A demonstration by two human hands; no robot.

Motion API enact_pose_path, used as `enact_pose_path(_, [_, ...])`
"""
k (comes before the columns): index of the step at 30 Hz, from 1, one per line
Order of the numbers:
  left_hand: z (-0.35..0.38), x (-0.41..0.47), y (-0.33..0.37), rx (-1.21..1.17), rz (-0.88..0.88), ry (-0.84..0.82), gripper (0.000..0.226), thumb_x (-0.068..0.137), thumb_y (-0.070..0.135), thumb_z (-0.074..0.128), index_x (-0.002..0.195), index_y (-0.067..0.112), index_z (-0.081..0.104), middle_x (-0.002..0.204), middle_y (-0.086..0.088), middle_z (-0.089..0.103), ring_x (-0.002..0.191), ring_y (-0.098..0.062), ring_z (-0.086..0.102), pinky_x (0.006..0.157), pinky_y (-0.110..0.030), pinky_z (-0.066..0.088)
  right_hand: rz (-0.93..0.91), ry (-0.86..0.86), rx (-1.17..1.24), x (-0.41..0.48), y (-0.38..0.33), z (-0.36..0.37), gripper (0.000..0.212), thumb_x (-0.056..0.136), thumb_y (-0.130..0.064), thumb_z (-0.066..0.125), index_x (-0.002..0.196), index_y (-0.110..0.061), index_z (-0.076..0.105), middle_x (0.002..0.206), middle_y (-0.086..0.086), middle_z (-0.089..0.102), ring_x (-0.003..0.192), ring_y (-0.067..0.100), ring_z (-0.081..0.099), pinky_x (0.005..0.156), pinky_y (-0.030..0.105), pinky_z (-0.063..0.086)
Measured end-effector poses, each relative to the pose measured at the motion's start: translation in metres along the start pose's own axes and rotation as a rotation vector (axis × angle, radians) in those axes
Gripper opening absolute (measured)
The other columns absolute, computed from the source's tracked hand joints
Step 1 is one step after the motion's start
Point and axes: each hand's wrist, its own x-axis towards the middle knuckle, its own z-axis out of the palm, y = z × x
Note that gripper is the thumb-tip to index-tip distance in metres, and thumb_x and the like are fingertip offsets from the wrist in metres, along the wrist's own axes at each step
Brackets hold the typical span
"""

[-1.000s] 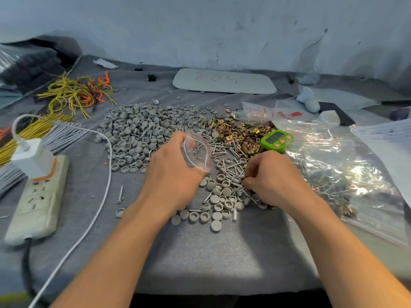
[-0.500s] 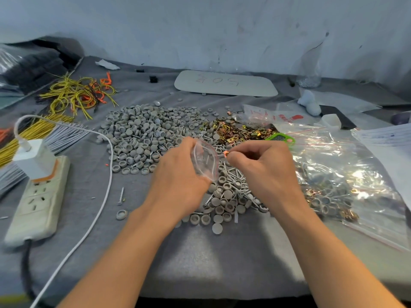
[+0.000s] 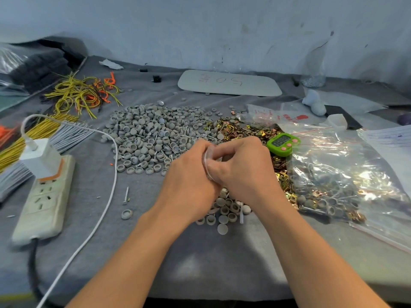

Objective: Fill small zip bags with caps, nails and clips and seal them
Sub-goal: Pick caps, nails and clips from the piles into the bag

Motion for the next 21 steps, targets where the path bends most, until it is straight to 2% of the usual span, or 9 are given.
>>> enact_pose_path(2, [-0.005, 0.004, -0.001, -0.142, -0.084, 0.038, 0.03, 0.076, 0.026, 0.079, 0.09, 0.039, 0.057, 0.072, 0.015, 0.067, 0.067, 0.008, 0.063, 0.046, -0.012, 0.042, -0.001, 0.047, 0.256, 0.0, -0.003, 0.0, 0.008, 0.08, -0.017, 0.084, 0.076, -0.024, 0.084, 0.064, -0.011, 0.073, 0.056, 0.003, 0.064, 0.055, 0.019, 0.049])
enact_pose_path(5, [-0.015, 0.009, -0.005, -0.546, -0.242, 0.118, 0.031, 0.076, 0.012, 0.08, 0.091, 0.035, 0.066, 0.074, 0.019, 0.071, 0.059, 0.004, 0.064, 0.049, -0.012, 0.045, 0.046, 0.203, 0.432, 0.004, 0.0, -0.001, 0.015, 0.085, -0.018, 0.078, 0.074, -0.027, 0.082, 0.06, -0.008, 0.07, 0.051, 0.004, 0.056, 0.054, 0.023, 0.046])
enact_pose_path(7, [-0.023, 0.012, -0.008, -0.712, -0.301, 0.23, 0.032, 0.075, 0.004, 0.079, 0.09, 0.029, 0.067, 0.069, 0.017, 0.07, 0.06, 0.004, 0.063, 0.05, -0.012, 0.046, 0.12, 0.163, 0.255, 0.008, 0.007, -0.001, 0.015, 0.09, -0.023, 0.074, 0.08, -0.03, 0.082, 0.071, -0.009, 0.074, 0.052, 0.003, 0.059, 0.057, 0.026, 0.051])
enact_pose_path(9, [-0.033, 0.015, -0.011, -0.753, -0.325, 0.393, 0.036, 0.07, 0.007, 0.08, 0.094, 0.028, 0.064, 0.071, 0.019, 0.069, 0.064, 0.003, 0.064, 0.054, -0.015, 0.05, 0.151, -0.04, -0.114, 0.01, 0.015, 0.002, 0.02, 0.095, -0.028, 0.069, 0.113, -0.032, 0.077, 0.098, -0.01, 0.078, 0.065, -0.001, 0.067, 0.07, 0.025, 0.057])
enact_pose_path(11, [-0.043, 0.015, -0.017, -0.608, -0.319, 0.56, 0.043, 0.062, 0.02, 0.08, 0.098, 0.032, 0.06, 0.081, 0.017, 0.07, 0.073, -0.001, 0.066, 0.066, -0.025, 0.053, 0.128, -0.238, -0.413, 0.011, 0.02, 0.01, 0.05, 0.097, -0.036, 0.066, 0.146, -0.029, 0.055, 0.133, 0.0, 0.068, 0.103, 0.011, 0.071, 0.095, 0.032, 0.055])
enact_pose_path(12, [-0.047, 0.014, -0.019, -0.468, -0.304, 0.615, 0.046, 0.06, 0.027, 0.079, 0.1, 0.034, 0.057, 0.088, 0.016, 0.069, 0.08, -0.005, 0.067, 0.072, -0.029, 0.053, 0.113, -0.307, -0.468, 0.012, 0.02, 0.014, 0.063, 0.098, -0.04, 0.065, 0.155, -0.027, 0.043, 0.15, 0.003, 0.056, 0.127, 0.019, 0.061, 0.11, 0.038, 0.047])
enact_pose_path(14, [-0.051, 0.011, -0.025, -0.162, -0.267, 0.649, 0.05, 0.063, 0.032, 0.081, 0.104, 0.036, 0.052, 0.099, 0.014, 0.065, 0.093, -0.016, 0.064, 0.079, -0.038, 0.052, 0.085, -0.403, -0.499, 0.013, 0.02, 0.021, 0.074, 0.1, -0.044, 0.062, 0.163, -0.027, 0.027, 0.166, 0.003, 0.033, 0.149, 0.027, 0.037, 0.124, 0.046, 0.031])
enact_pose_path(17, [-0.046, 0.011, -0.034, 0.134, -0.255, 0.54, 0.049, 0.073, 0.025, 0.082, 0.11, 0.027, 0.05, 0.106, 0.005, 0.057, 0.101, -0.027, 0.055, 0.083, -0.04, 0.043, 0.04, -0.461, -0.633, 0.017, 0.023, 0.027, 0.063, 0.101, -0.038, 0.059, 0.158, -0.026, 0.036, 0.161, 0.003, 0.039, 0.145, 0.029, 0.039, 0.12, 0.044, 0.035])
enact_pose_path(21, [-0.046, 0.011, -0.046, 0.22, -0.267, 0.365, 0.046, 0.075, 0.027, 0.08, 0.112, 0.024, 0.052, 0.11, -0.001, 0.06, 0.102, -0.027, 0.05, 0.086, -0.041, 0.043, 0.074, -0.382, -0.662, 0.02, 0.015, 0.028, 0.027, 0.094, -0.013, 0.062, 0.117, -0.025, 0.069, 0.116, 0.003, 0.066, 0.105, 0.028, 0.064, 0.086, 0.036, 0.055])
